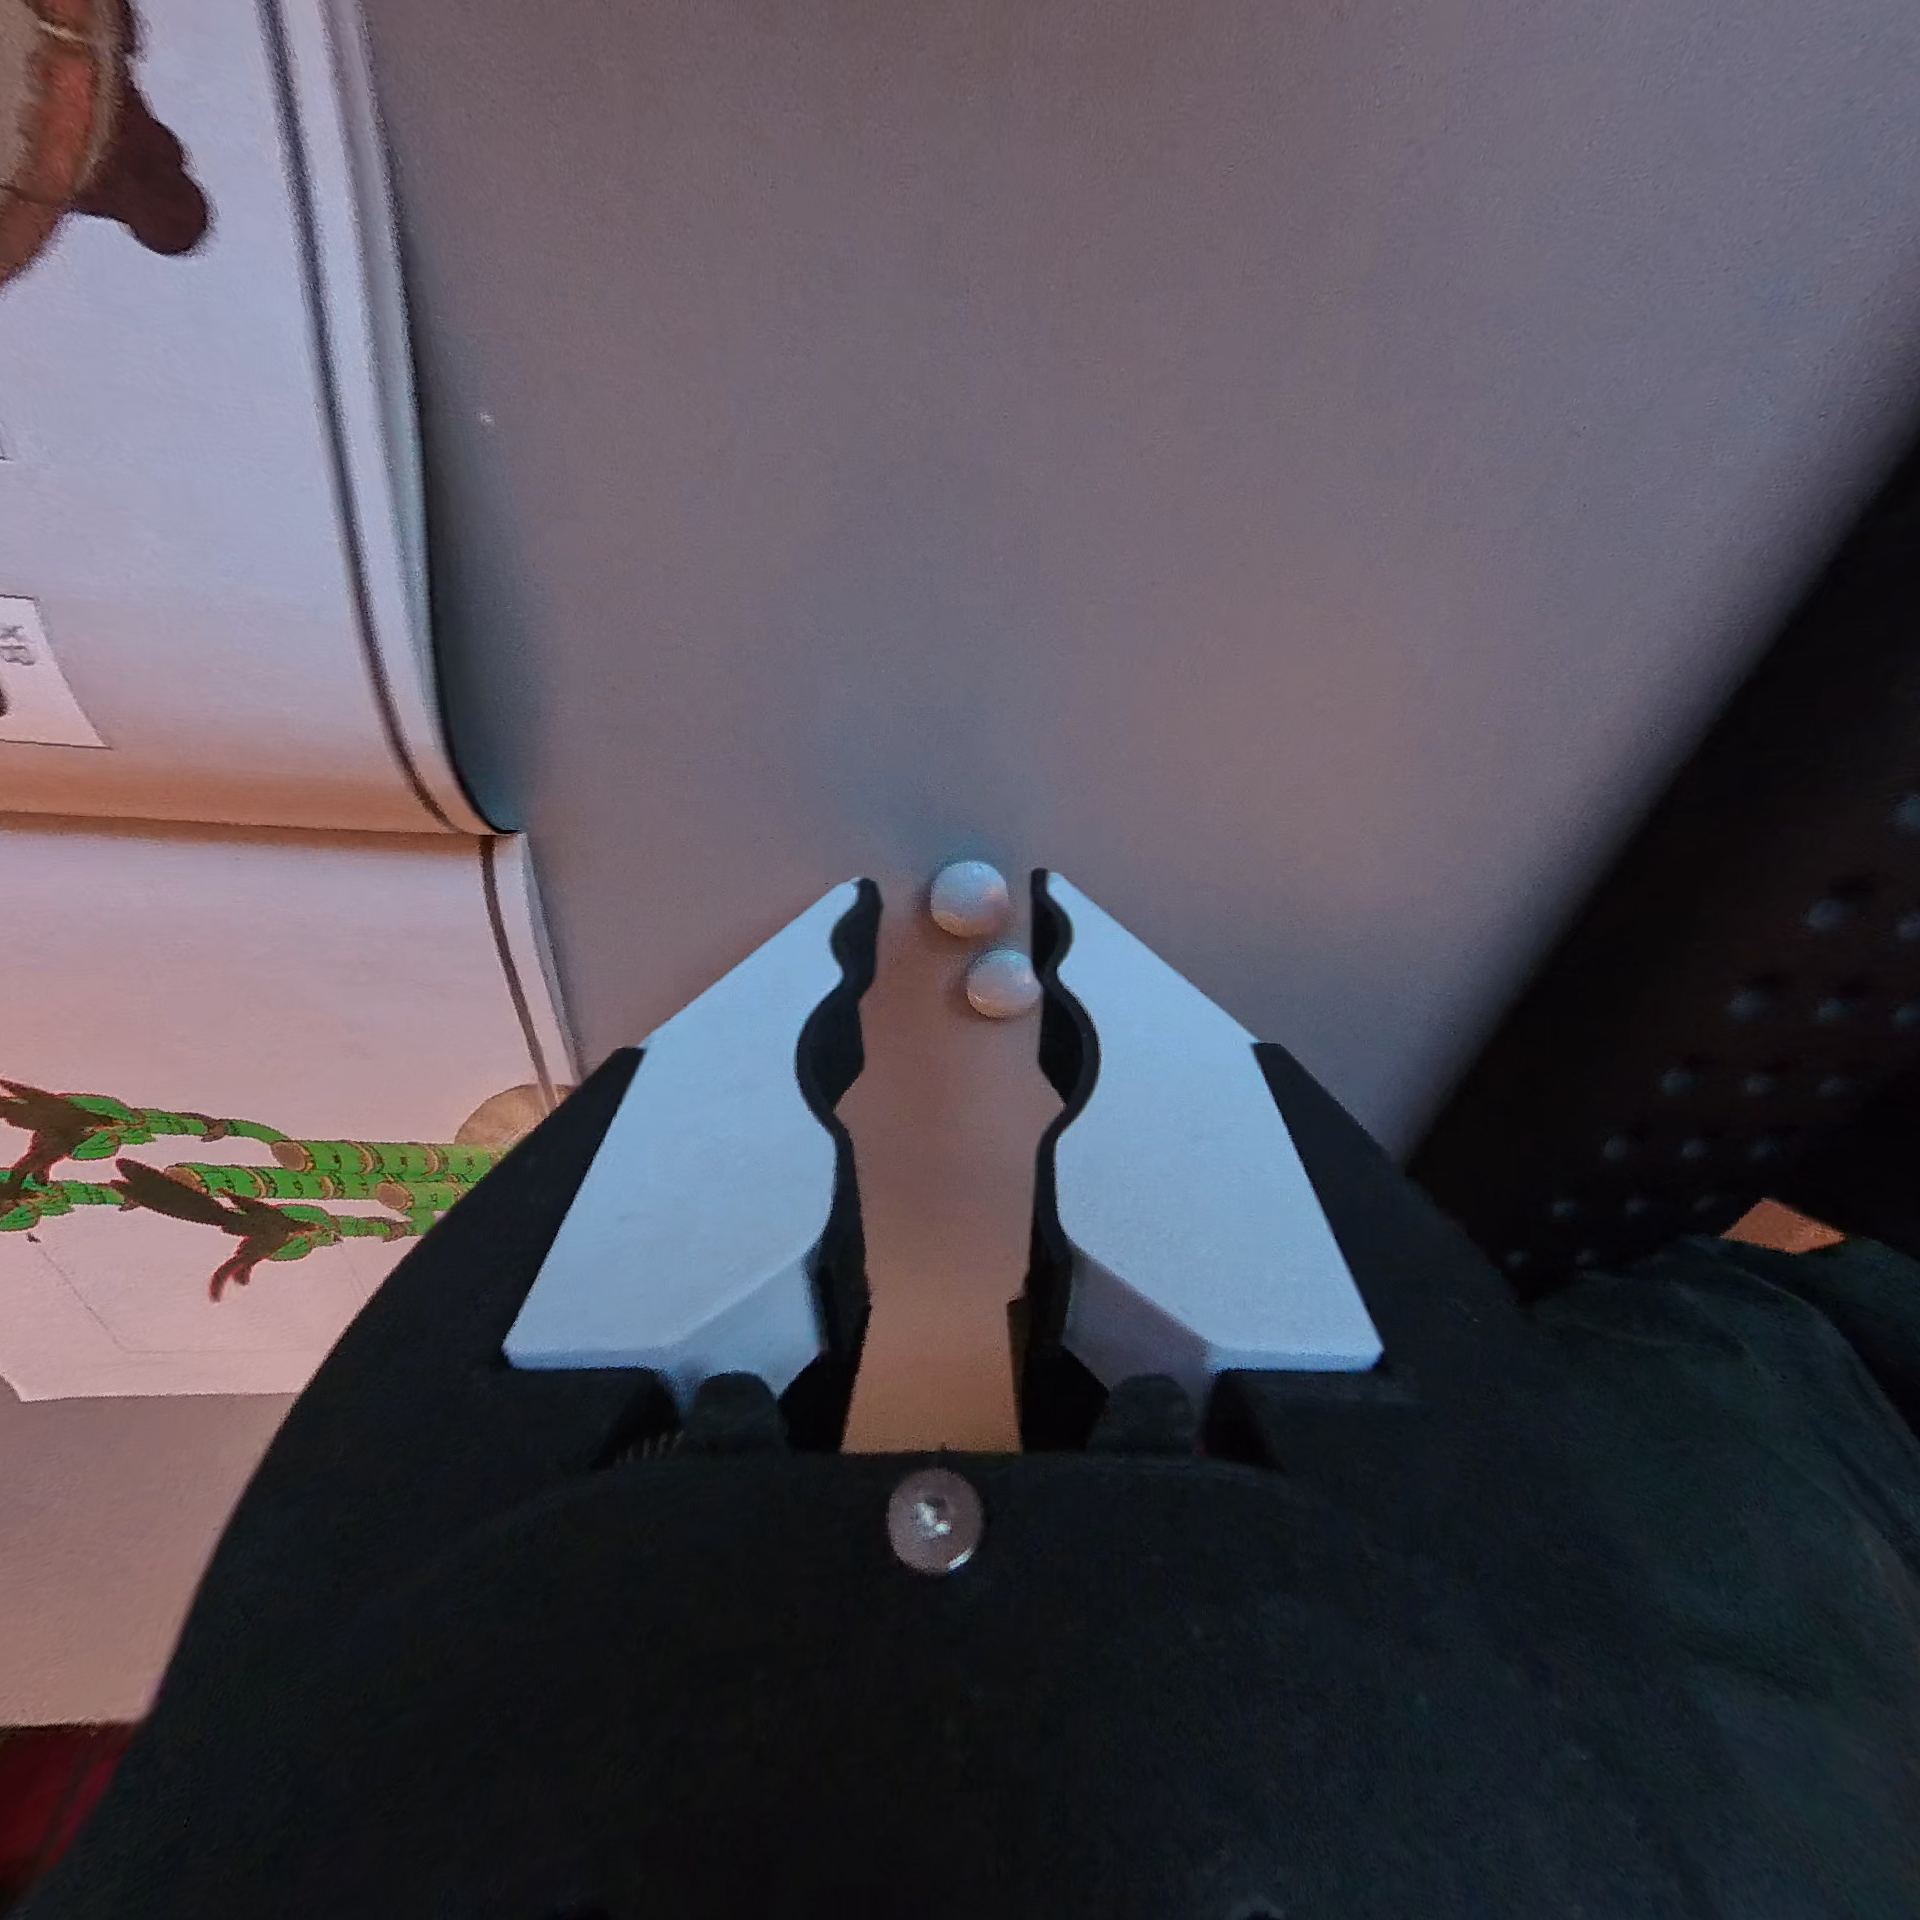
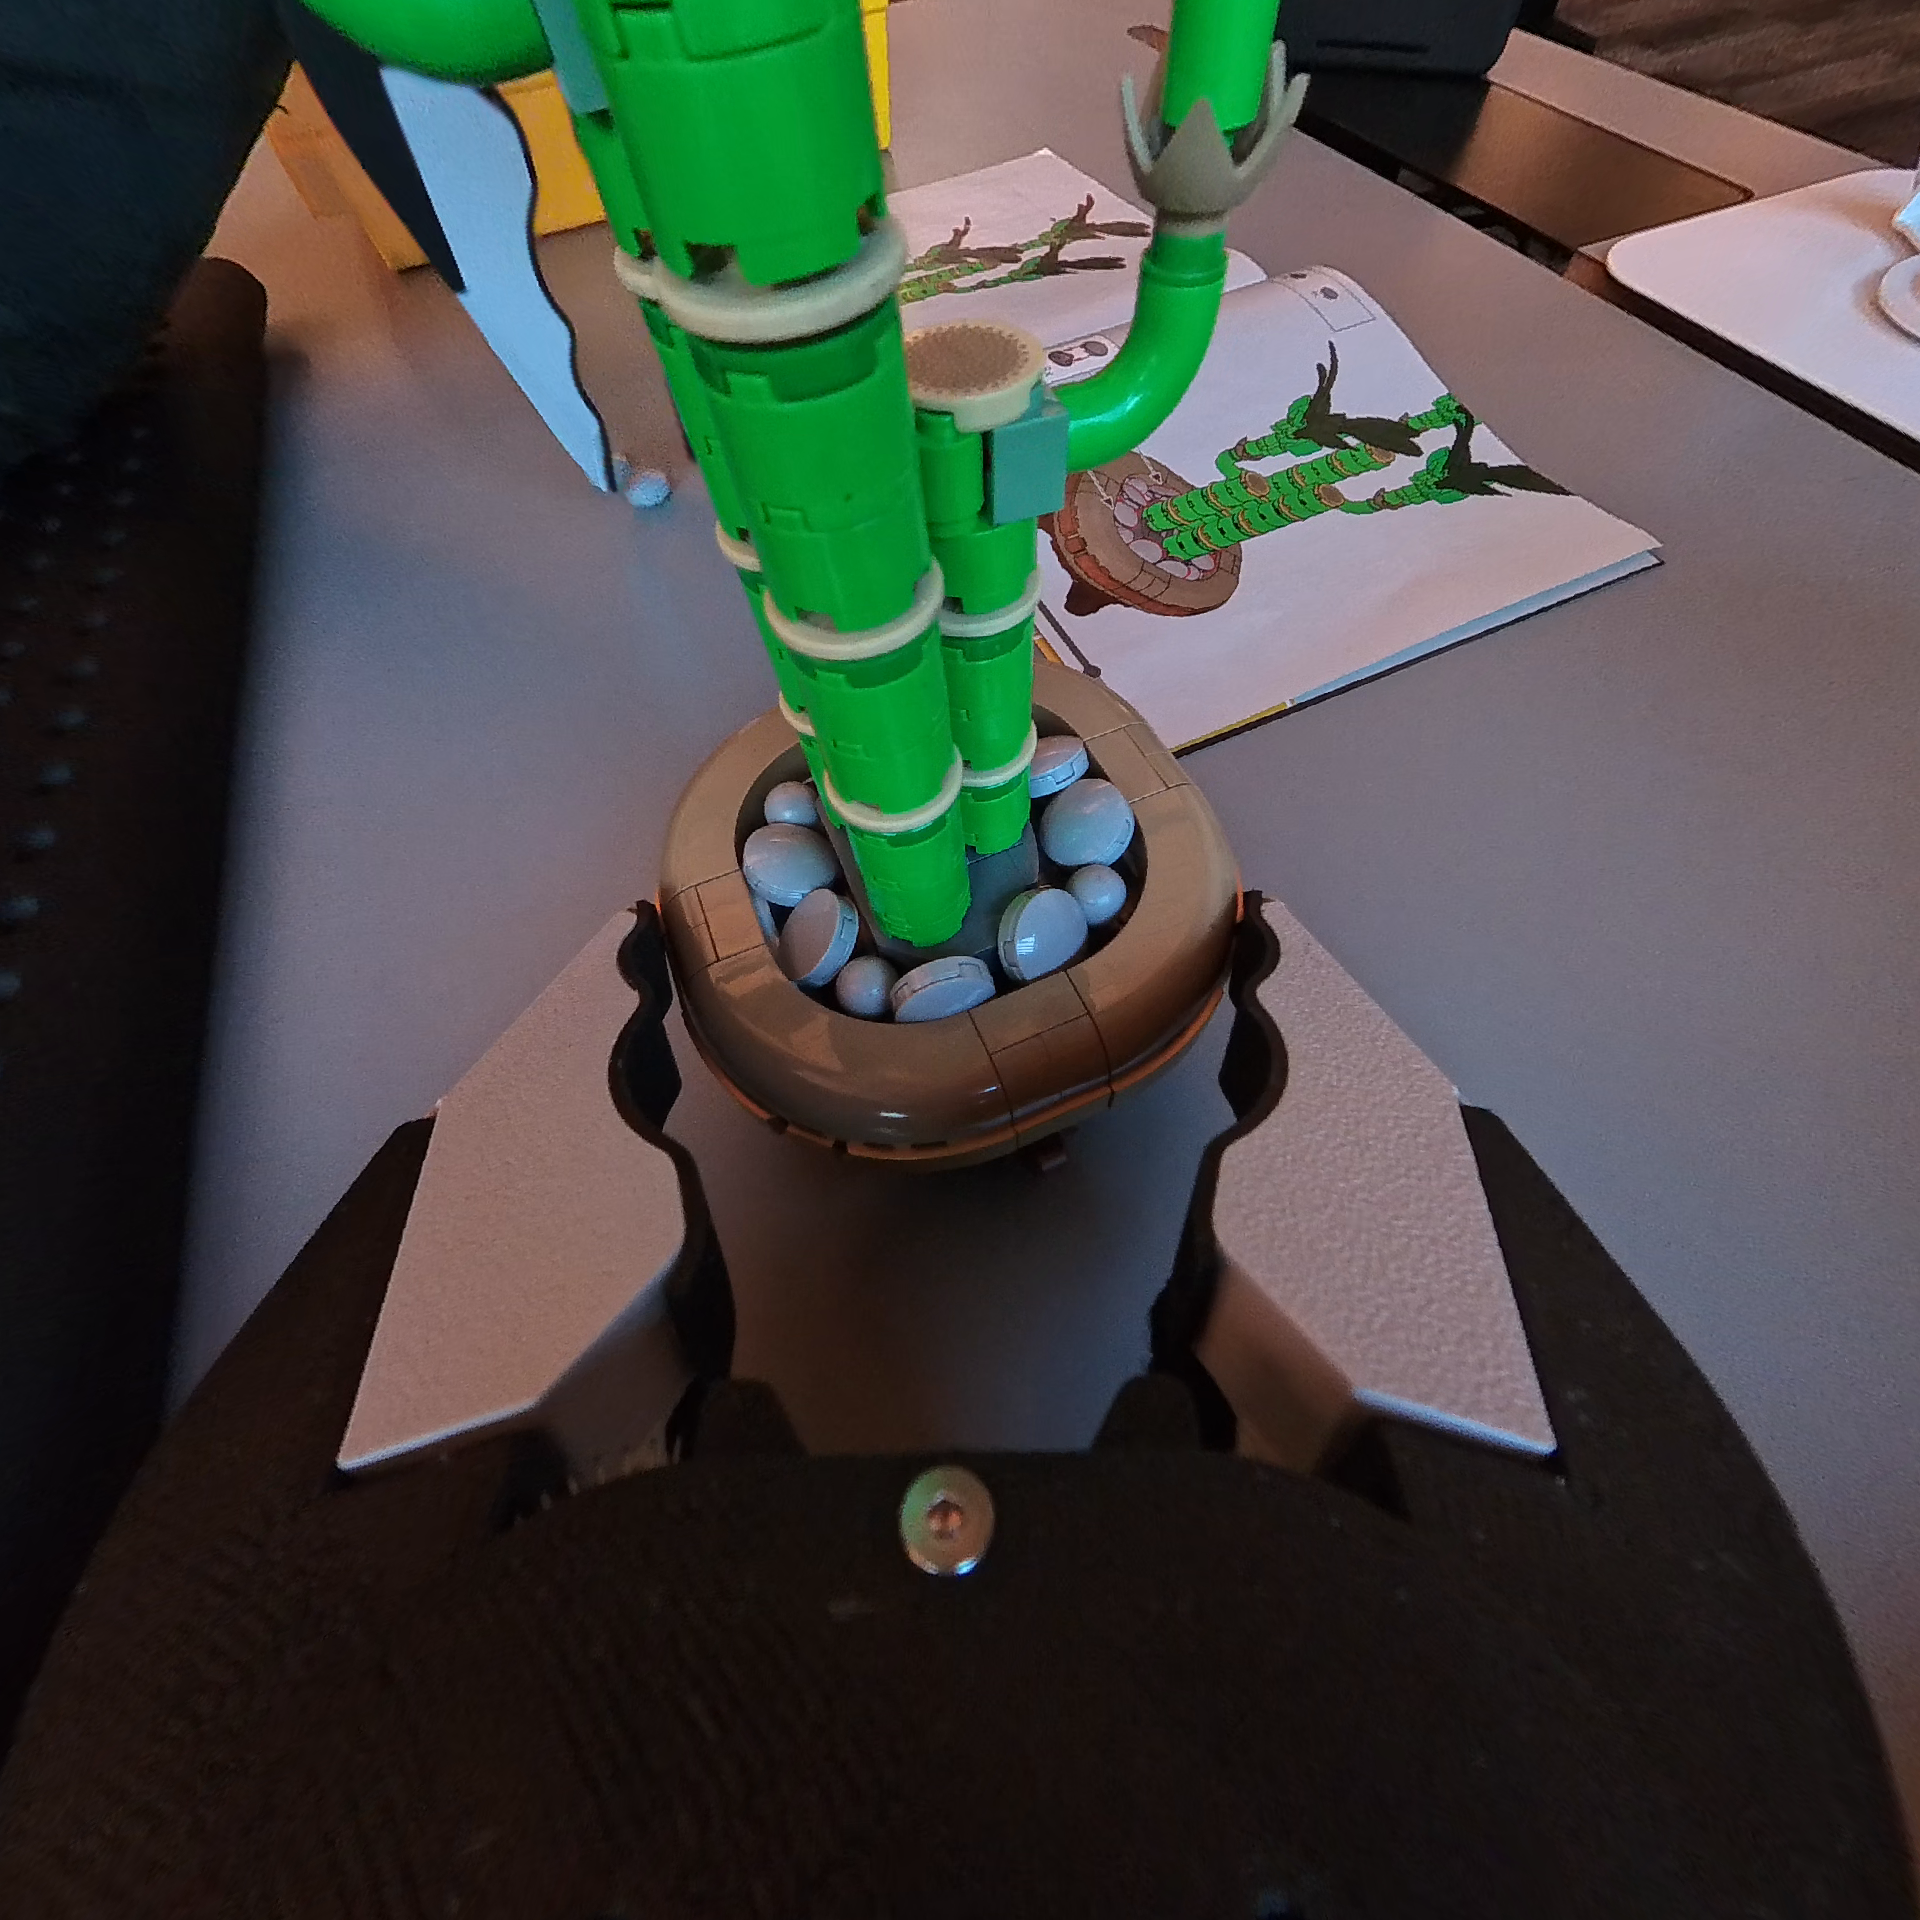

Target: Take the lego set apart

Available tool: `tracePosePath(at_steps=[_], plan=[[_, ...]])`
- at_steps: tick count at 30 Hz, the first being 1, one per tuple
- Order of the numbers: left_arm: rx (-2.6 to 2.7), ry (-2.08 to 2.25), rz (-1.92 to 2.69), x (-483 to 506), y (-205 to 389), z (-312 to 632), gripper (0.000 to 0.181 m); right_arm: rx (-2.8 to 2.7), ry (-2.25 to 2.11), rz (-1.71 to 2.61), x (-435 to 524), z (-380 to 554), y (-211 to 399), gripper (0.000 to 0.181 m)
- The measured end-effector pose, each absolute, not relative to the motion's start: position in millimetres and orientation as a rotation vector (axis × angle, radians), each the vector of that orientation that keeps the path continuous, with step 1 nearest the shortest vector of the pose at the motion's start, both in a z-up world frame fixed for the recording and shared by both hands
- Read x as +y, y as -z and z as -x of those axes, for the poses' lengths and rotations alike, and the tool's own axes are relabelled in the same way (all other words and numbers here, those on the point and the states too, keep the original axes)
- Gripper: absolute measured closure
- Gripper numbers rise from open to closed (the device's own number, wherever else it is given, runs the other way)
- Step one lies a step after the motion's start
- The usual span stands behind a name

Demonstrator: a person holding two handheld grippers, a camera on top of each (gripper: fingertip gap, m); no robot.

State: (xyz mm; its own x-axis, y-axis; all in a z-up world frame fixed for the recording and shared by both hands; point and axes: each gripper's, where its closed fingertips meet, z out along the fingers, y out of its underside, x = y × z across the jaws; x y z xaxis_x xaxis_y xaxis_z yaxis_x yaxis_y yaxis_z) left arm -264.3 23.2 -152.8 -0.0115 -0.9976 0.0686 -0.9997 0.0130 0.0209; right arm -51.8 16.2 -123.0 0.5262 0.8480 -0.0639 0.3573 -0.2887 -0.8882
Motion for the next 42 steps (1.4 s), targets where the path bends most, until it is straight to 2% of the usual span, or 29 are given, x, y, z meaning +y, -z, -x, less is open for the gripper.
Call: tracePosePath(at_steps=[2,6,10,15,20,23,34,36,39,41,42], plan=[[-2.196,-0.141,-2.228,27.1,141.5,257.1,0.147,-0.993,-0.688,1.869,16.2,51.8,123.0,0.074],[-2.341,-0.405,-2.415,47.6,109.4,217.3,0.152,-0.994,-0.693,1.869,16.1,52.0,123.0,0.074],[-2.614,-0.964,-2.361,38.9,81.6,141.7,0.148,-1.061,-0.750,1.844,9.5,59.4,122.8,0.075],[-2.621,-1.295,-2.301,29.7,78.5,105.6,0.149,-1.135,-0.793,1.811,0.6,72.6,122.7,0.075],[-2.825,-1.202,-2.216,23.1,82.9,89.8,0.150,-1.078,-0.846,1.799,0.9,71.1,115.9,0.078],[-2.848,-1.227,-2.162,16.4,81.9,80.6,0.156,-1.038,-0.851,1.755,0.2,65.1,107.7,0.084],[-2.970,-1.115,-1.992,12.5,100.4,67.2,0.157,-1.049,-0.794,1.786,-4.3,59.7,107.3,0.091],[-2.961,-1.141,-1.942,8.3,101.4,68.1,0.165,-1.053,-0.784,1.789,-4.8,60.5,107.7,0.090],[-2.938,-1.175,-1.944,8.5,101.5,68.8,0.166,-1.054,-0.779,1.787,-4.6,60.8,108.1,0.090],[-2.915,-1.188,-1.916,5.5,102.9,72.6,0.181,-1.050,-0.787,1.787,-4.5,60.6,108.3,0.090],[-2.914,-1.181,-1.913,5.5,103.2,74.5,0.181,-1.049,-0.788,1.786,-4.4,60.5,108.3,0.090]])
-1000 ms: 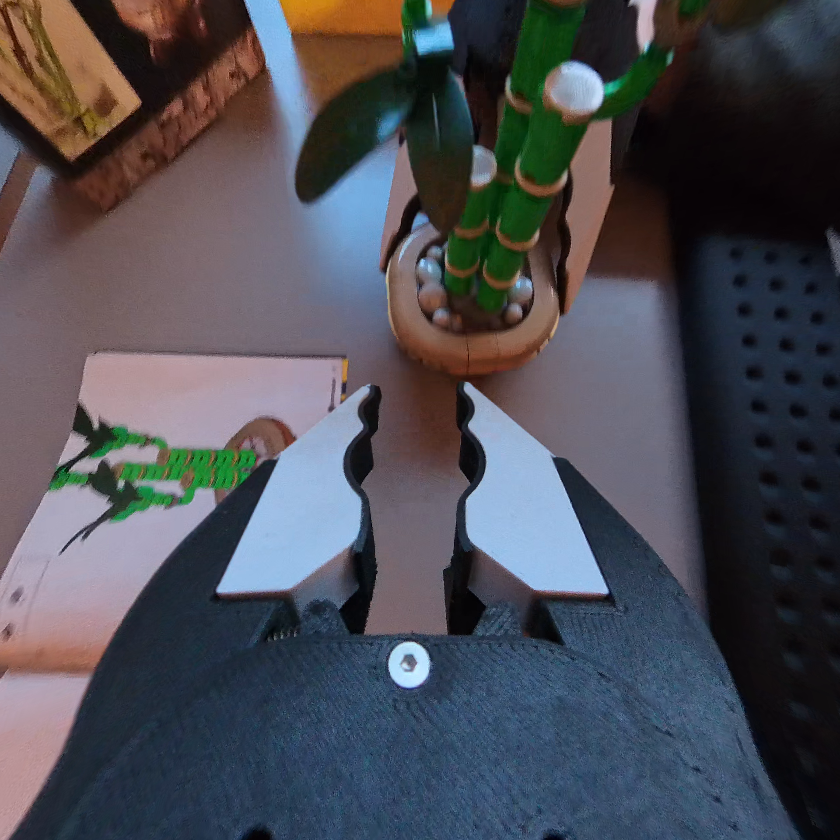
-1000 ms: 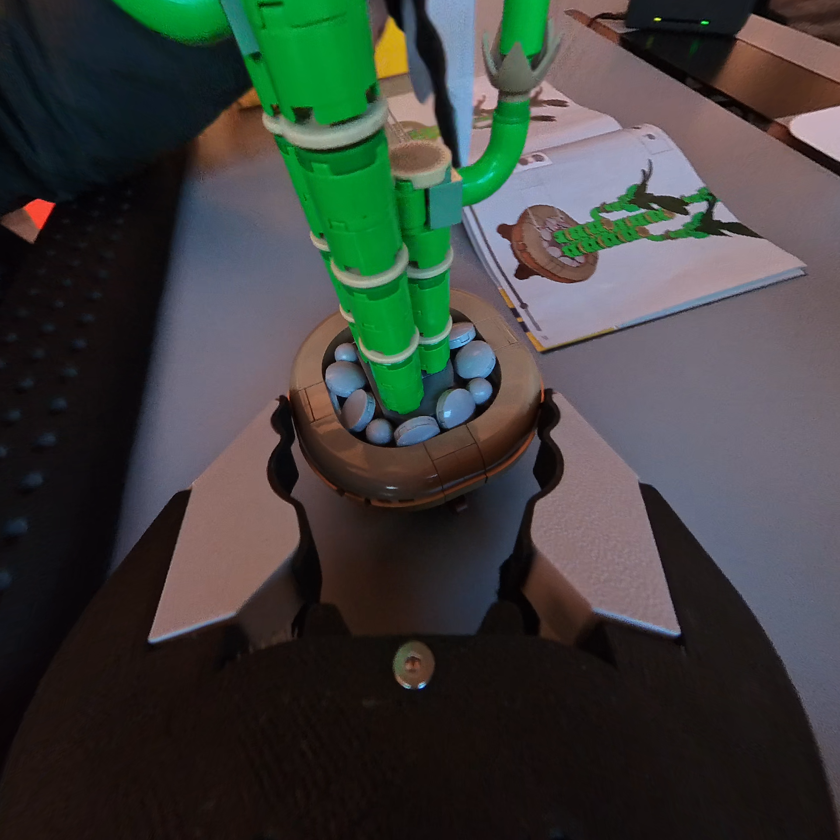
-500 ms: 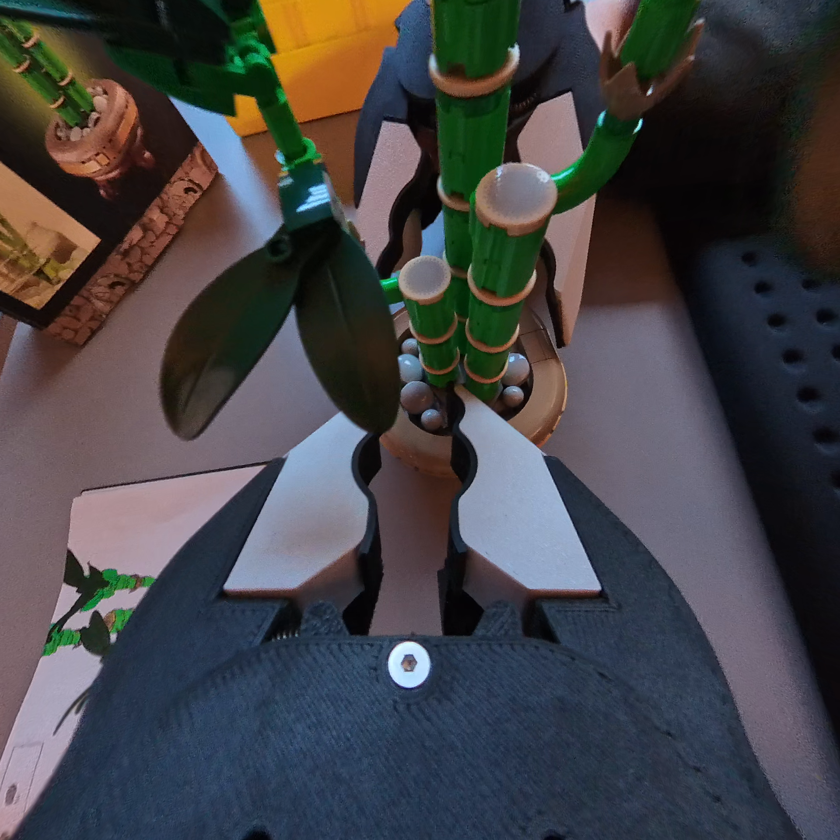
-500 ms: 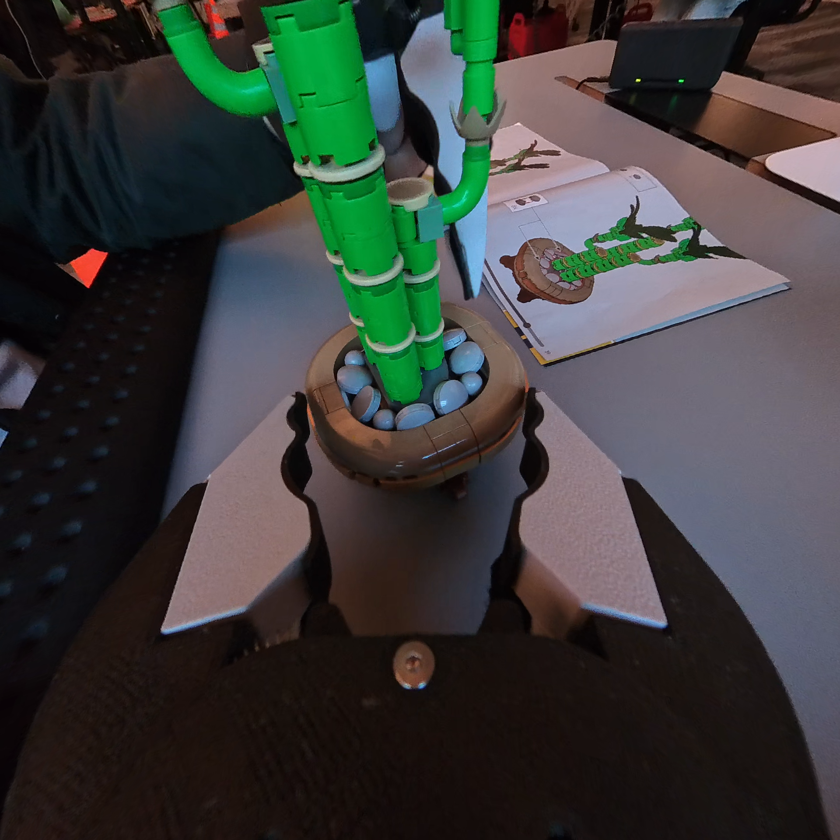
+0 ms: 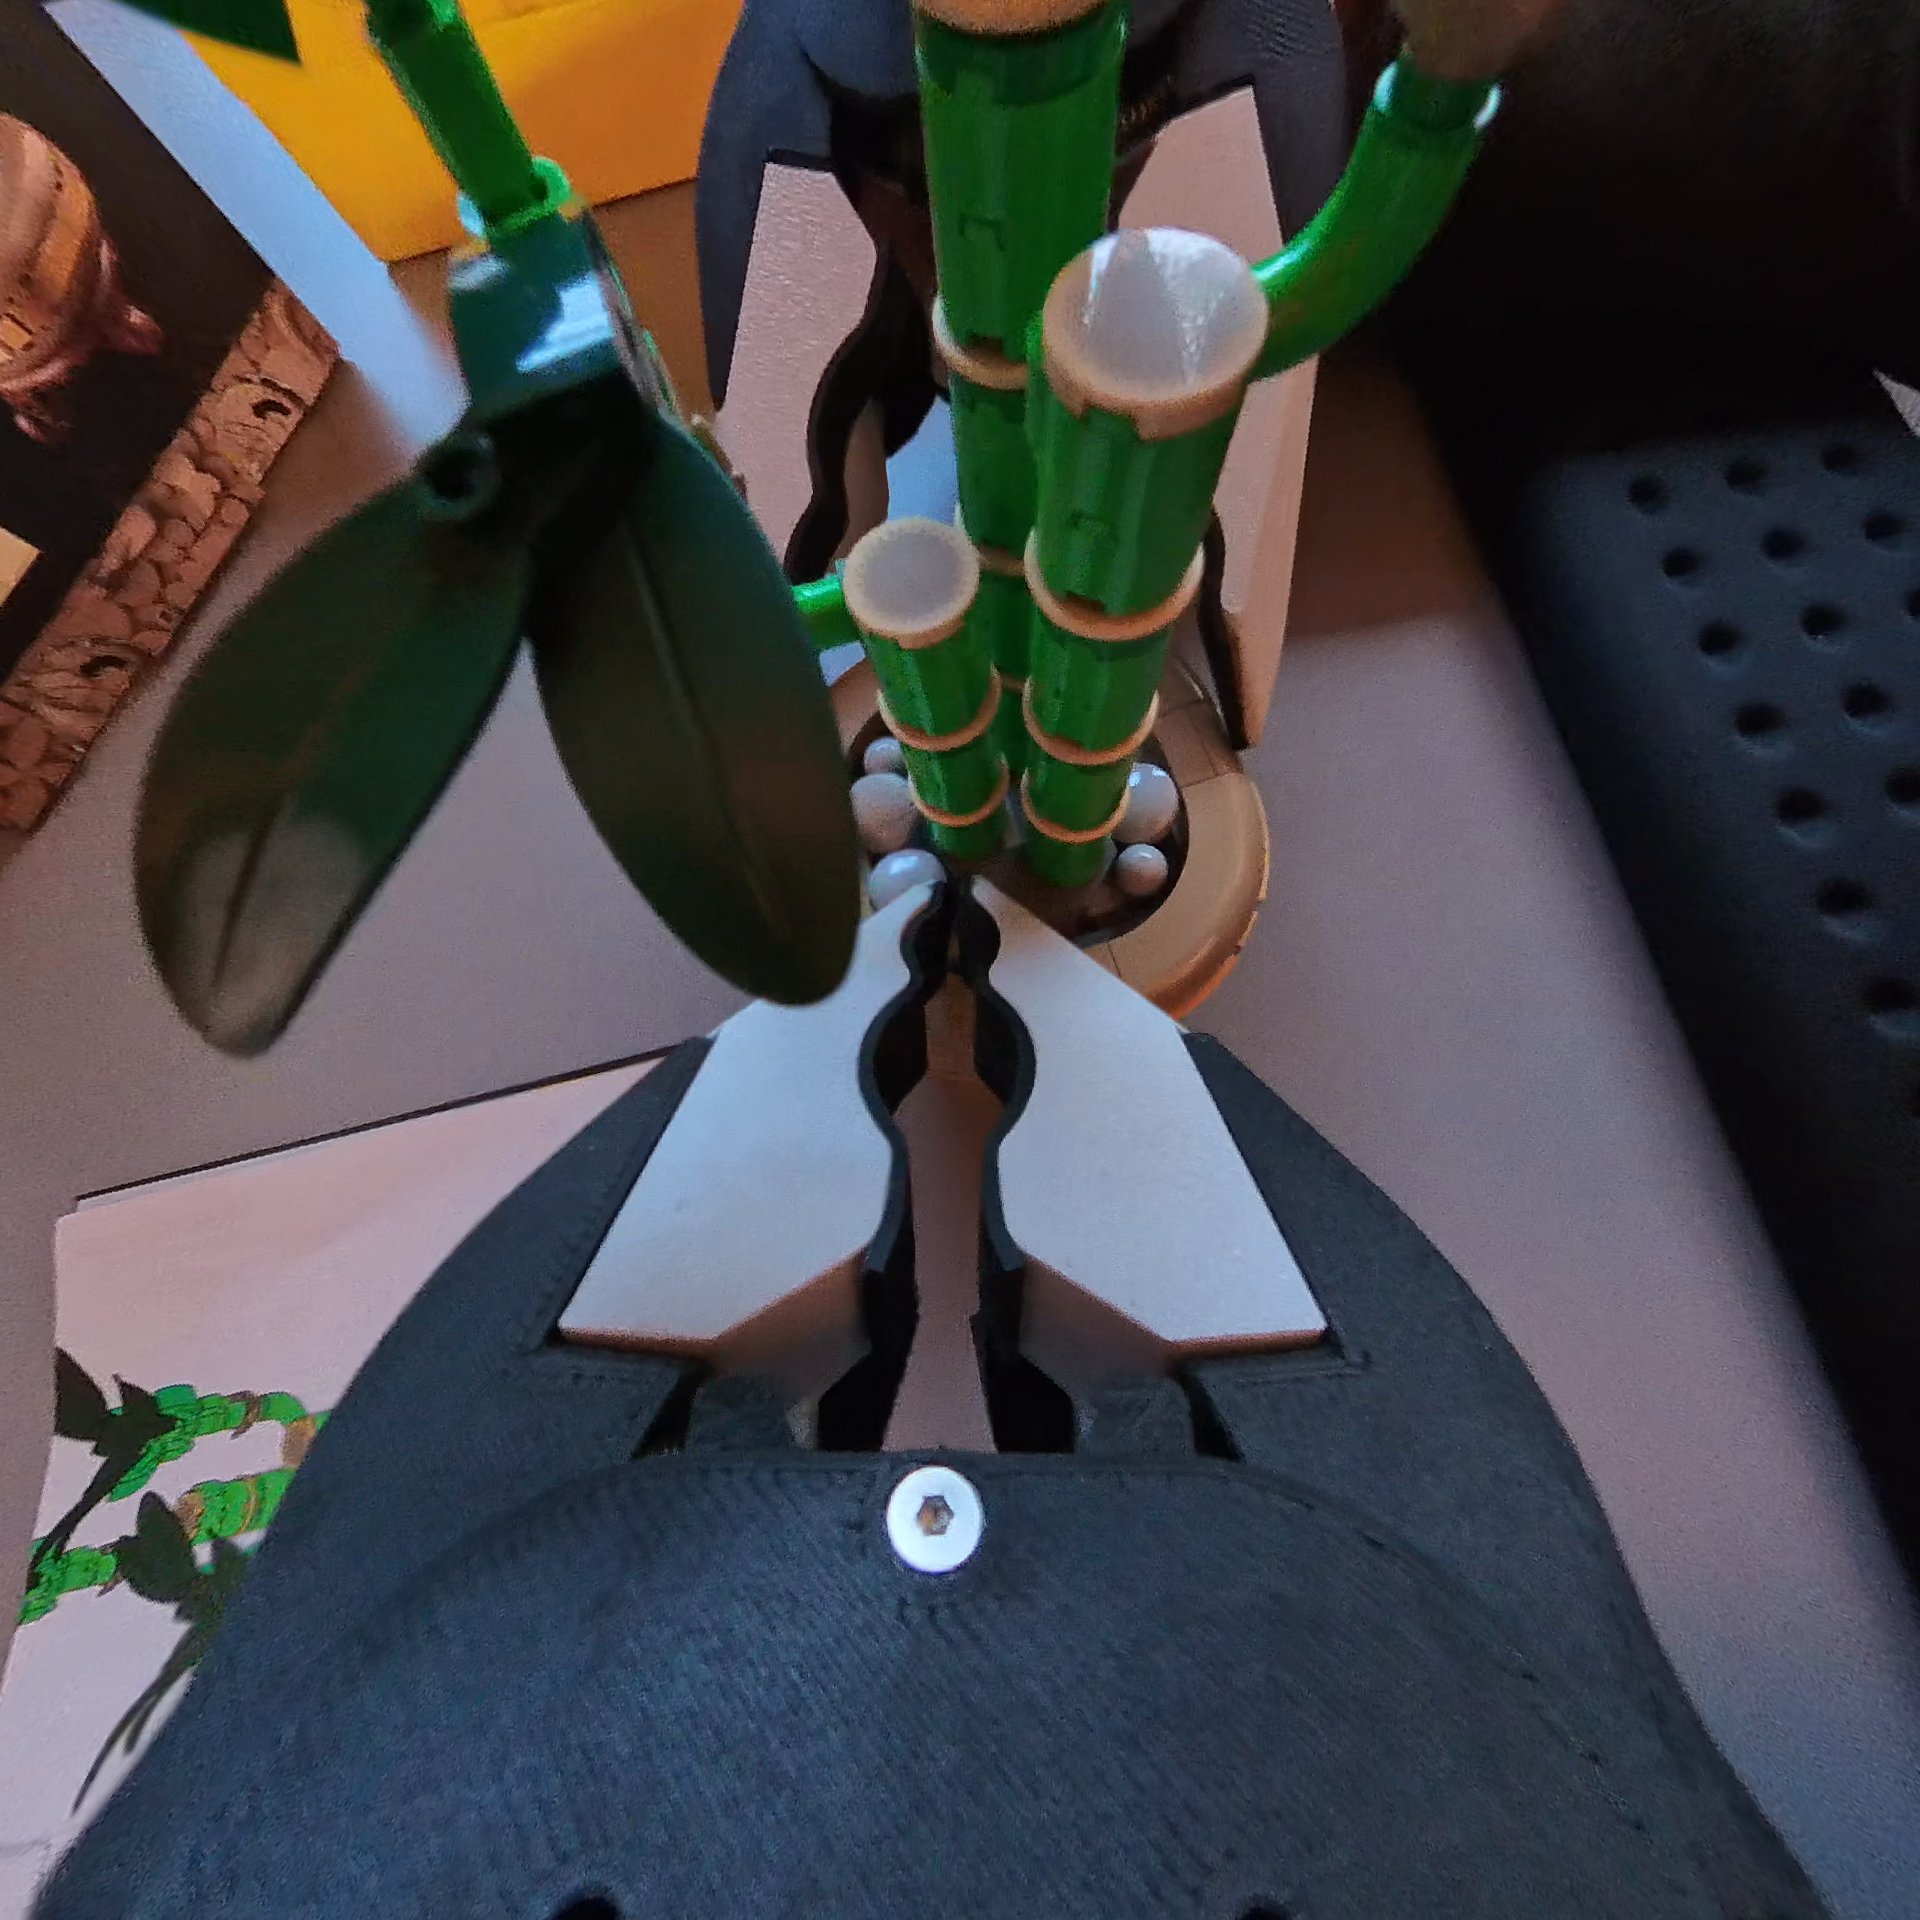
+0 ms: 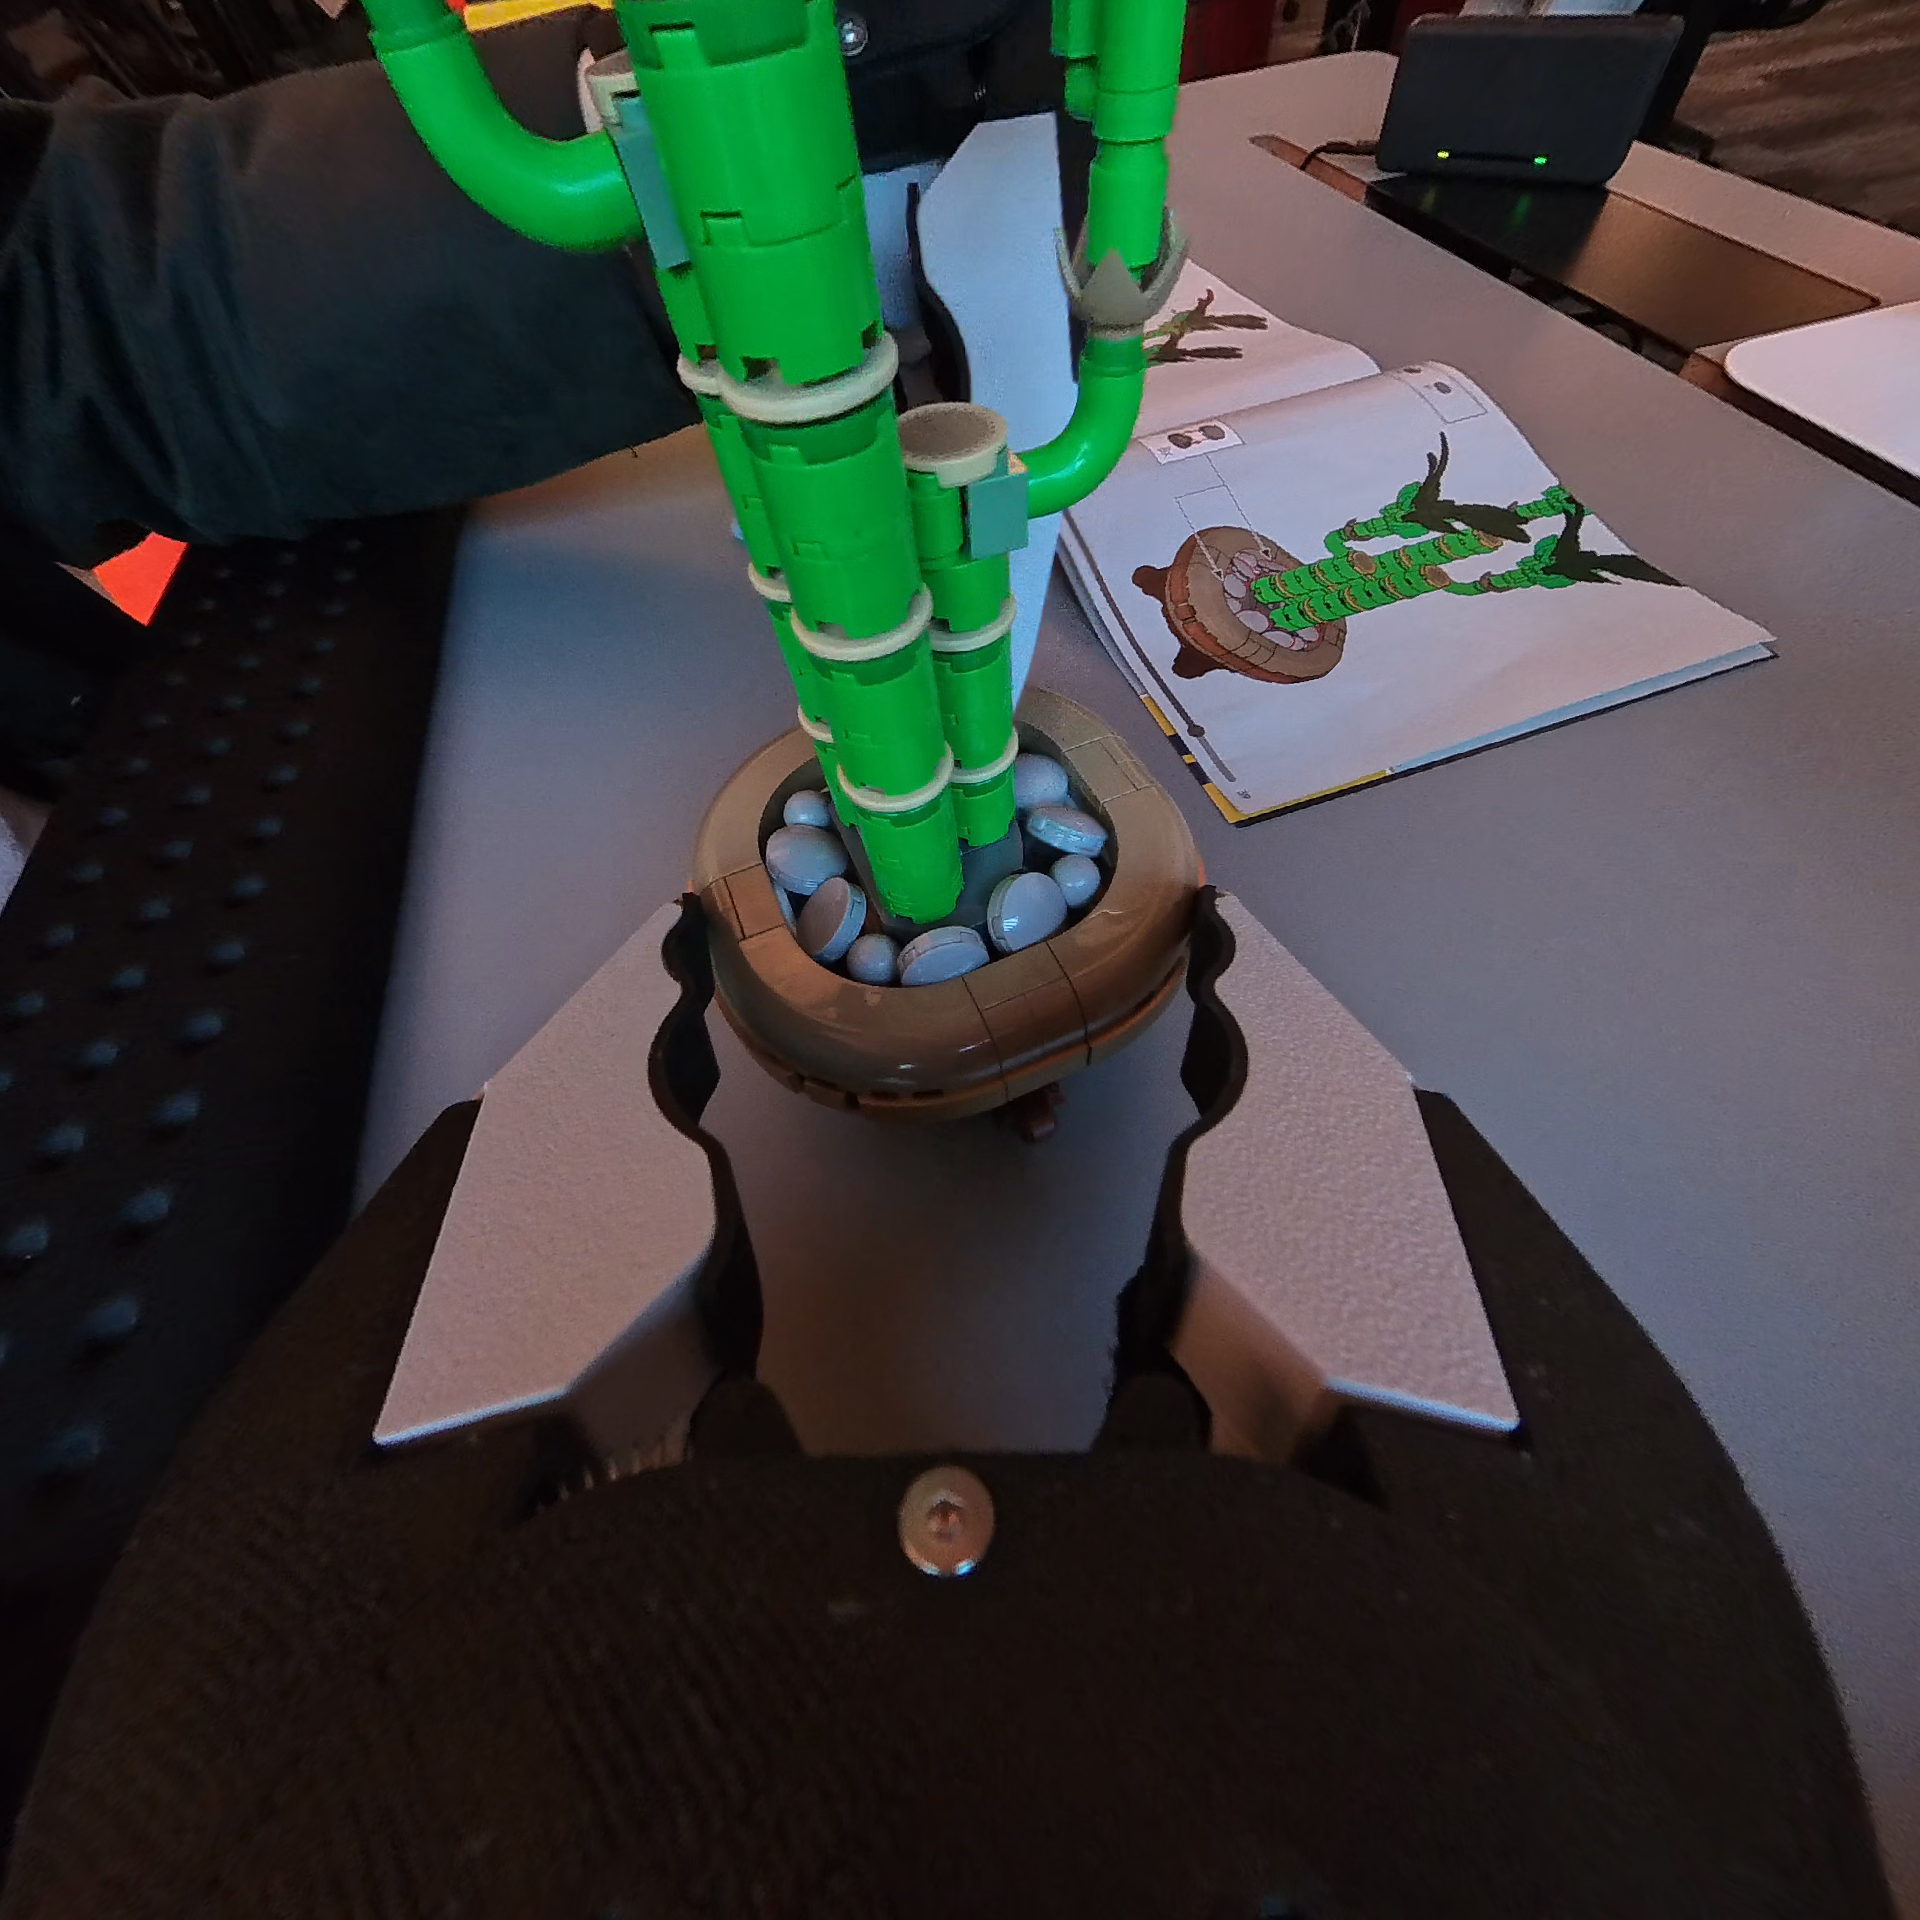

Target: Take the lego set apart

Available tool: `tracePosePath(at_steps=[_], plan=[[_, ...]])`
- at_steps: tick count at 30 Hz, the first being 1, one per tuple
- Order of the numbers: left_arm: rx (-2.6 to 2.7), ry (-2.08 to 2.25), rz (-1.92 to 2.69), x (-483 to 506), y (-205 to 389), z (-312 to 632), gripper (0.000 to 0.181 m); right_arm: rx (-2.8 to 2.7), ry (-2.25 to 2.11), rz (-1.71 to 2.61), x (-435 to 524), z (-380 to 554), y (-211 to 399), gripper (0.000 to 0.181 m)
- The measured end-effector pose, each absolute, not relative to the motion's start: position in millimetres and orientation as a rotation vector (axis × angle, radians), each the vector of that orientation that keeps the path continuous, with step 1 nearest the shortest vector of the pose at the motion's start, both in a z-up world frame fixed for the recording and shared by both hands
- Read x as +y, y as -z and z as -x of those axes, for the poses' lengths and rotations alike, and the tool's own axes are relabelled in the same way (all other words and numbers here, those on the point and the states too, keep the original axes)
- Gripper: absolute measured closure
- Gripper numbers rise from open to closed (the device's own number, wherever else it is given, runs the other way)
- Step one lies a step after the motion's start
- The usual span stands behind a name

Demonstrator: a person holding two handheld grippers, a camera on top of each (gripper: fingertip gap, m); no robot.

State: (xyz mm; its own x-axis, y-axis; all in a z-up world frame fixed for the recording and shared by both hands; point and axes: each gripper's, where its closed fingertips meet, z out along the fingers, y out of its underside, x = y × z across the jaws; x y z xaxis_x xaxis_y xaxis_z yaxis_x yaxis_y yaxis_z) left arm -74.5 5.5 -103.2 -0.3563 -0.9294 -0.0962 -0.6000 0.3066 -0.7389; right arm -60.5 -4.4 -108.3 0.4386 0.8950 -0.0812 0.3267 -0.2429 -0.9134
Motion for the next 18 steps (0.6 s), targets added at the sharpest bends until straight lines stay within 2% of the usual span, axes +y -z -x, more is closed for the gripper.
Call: tracePosePath(at_steps=[2,5,7,18], plan=[[2.048,0.808,1.344,9.2,101.8,75.6,0.180,-1.049,-0.788,1.785,-4.5,60.6,108.3,0.090],[2.013,0.828,1.331,11.9,96.8,70.6,0.164,-1.051,-0.789,1.785,-4.5,60.7,108.3,0.090],[2.046,0.852,1.335,7.8,99.7,69.8,0.160,-1.050,-0.792,1.784,-4.5,60.7,108.3,0.090],[2.103,0.913,1.331,5.6,103.0,72.5,0.178,-1.042,-0.792,1.786,-5.4,56.9,106.4,0.093]])
